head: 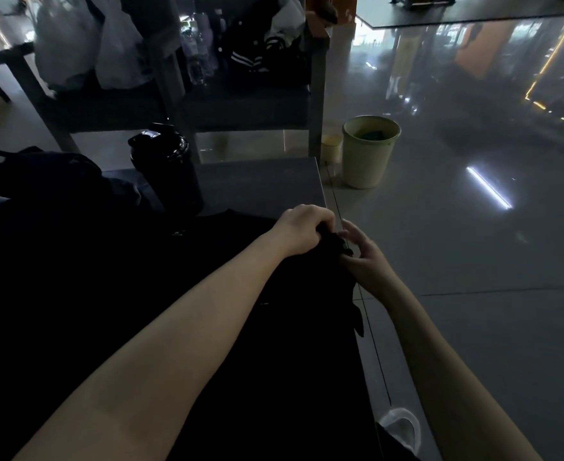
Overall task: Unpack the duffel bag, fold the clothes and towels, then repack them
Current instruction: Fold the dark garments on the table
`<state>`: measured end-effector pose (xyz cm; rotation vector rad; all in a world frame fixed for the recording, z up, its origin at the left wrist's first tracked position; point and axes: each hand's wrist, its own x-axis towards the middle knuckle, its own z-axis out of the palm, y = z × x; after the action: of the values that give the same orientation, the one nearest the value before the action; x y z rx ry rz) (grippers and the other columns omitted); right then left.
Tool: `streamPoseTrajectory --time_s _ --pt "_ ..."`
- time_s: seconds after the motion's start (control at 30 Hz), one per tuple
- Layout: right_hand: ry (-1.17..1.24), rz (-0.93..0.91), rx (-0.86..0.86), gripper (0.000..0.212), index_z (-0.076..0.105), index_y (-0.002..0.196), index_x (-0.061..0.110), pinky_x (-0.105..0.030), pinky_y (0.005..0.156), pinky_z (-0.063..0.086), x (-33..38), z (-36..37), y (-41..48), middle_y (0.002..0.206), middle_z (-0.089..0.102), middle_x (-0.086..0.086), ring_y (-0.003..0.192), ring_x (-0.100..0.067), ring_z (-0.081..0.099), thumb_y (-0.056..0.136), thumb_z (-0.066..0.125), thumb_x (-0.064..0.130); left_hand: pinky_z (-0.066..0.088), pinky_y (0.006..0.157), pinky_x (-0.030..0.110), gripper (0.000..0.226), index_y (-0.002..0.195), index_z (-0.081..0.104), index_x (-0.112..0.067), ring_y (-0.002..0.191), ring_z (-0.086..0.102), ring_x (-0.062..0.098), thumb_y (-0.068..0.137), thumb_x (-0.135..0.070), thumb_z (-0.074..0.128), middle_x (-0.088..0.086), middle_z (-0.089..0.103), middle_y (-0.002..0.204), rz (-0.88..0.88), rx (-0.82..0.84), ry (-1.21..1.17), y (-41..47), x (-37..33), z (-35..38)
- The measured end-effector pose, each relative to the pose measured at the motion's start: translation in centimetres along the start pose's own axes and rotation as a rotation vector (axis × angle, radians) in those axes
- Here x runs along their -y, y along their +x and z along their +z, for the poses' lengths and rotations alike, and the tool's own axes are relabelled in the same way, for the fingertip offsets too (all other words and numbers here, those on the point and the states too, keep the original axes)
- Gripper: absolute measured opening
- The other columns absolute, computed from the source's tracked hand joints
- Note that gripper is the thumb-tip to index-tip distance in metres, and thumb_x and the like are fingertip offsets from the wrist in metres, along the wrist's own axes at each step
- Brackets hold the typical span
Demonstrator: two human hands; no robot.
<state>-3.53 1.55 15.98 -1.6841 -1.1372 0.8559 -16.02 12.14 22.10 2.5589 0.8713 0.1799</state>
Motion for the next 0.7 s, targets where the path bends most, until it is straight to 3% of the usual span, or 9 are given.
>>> streamPoseTrajectory --time_s 0.07,0.17,0.27,0.33,0.4,0.53,0.6,0.7 --pt "-0.096 -0.003 0.002 0.053 0.057 0.126 0.023 -0.043 0.102 0.040 0.2 0.2 0.2 0.104 0.054 0.011 0.120 -0.026 0.044 0.073 0.063 0.029 0.049 0.084 0.042 0.041 0.069 0.057 -0.033 0.089 0.059 0.018 0.075 0.006 0.047 -0.006 0.061 0.088 0.028 0.009 -0.032 -0.2 0.1 -0.3" --pt "-0.177 -0.038 -0.091 0.014 0.068 0.092 0.010 -0.037 0.086 0.041 0.4 0.1 0.3 0.081 0.045 0.009 0.103 -0.028 0.047 0.078 0.070 0.015 0.052 0.082 0.043 0.048 0.058 0.052 -0.035 0.086 0.060 0.016 0.070 0.010 0.042 -0.010 0.061 0.082 0.035 -0.013 -0.069 -0.3 0.3 -1.0" --pt "-0.201 -0.065 -0.093 0.013 0.060 0.074 0.000 -0.030 0.067 0.037 1.1 -1.0 -0.2 0.071 0.048 -0.001 0.078 -0.021 0.049 0.076 0.070 0.007 0.048 0.075 0.037 0.037 0.072 0.059 -0.025 0.088 0.058 0.017 0.077 0.007 0.041 -0.010 0.060 0.085 0.000 -0.037 -0.003 -0.3 0.4 -1.9" --pt "-0.181 -0.024 -0.088 0.014 0.056 0.071 0.006 -0.022 0.054 0.038 1.9 -1.9 -0.7 0.065 0.051 -0.002 0.061 -0.014 0.048 0.075 0.070 0.006 0.039 0.074 0.032 0.028 0.091 0.060 -0.019 0.093 0.057 0.022 0.085 0.001 0.042 -0.002 0.061 0.097 -0.038 -0.078 0.110 -0.2 0.7 -2.3" --pt "-0.147 -0.002 -0.119 0.016 0.057 0.078 0.013 -0.012 0.048 0.038 2.5 -2.7 -1.3 0.068 0.055 0.002 0.060 -0.011 0.051 0.075 0.071 0.005 0.038 0.081 0.034 0.022 0.105 0.057 -0.017 0.100 0.056 0.023 0.089 -0.006 0.047 0.003 0.061 0.109 -0.099 -0.136 0.159 0.1 1.4 -2.2" --pt "0.058 -0.064 -0.190 0.048 0.057 0.115 0.015 -0.023 0.074 0.051 4.1 -2.9 -2.7 0.093 0.060 0.000 0.083 -0.016 0.061 0.074 0.073 -0.003 0.034 0.092 0.038 0.026 0.108 0.059 -0.019 0.115 0.047 0.023 0.088 -0.005 0.050 0.003 0.056 0.117 -0.260 -0.215 0.293 0.5 2.7 -1.3" --pt "0.073 -0.147 -0.197 0.057 0.054 0.120 0.023 -0.018 0.077 0.051 5.5 -2.1 -3.7 0.096 0.059 0.006 0.083 -0.006 0.060 0.074 0.072 -0.004 0.032 0.093 0.036 0.026 0.104 0.059 -0.018 0.115 0.044 0.024 0.087 -0.002 0.047 0.004 0.055 0.116 -0.321 -0.271 0.296 0.2 3.0 -1.2" --pt "-0.007 -0.374 -0.061 0.065 0.049 0.123 0.027 -0.010 0.083 0.045 7.1 0.6 -5.4 0.108 0.056 0.016 0.092 0.011 0.056 0.070 0.074 -0.002 0.035 0.092 0.037 0.025 0.096 0.061 -0.012 0.111 0.044 0.029 0.086 0.002 0.042 0.010 0.052 0.112 -0.401 -0.349 0.151 -0.7 3.2 -1.3"
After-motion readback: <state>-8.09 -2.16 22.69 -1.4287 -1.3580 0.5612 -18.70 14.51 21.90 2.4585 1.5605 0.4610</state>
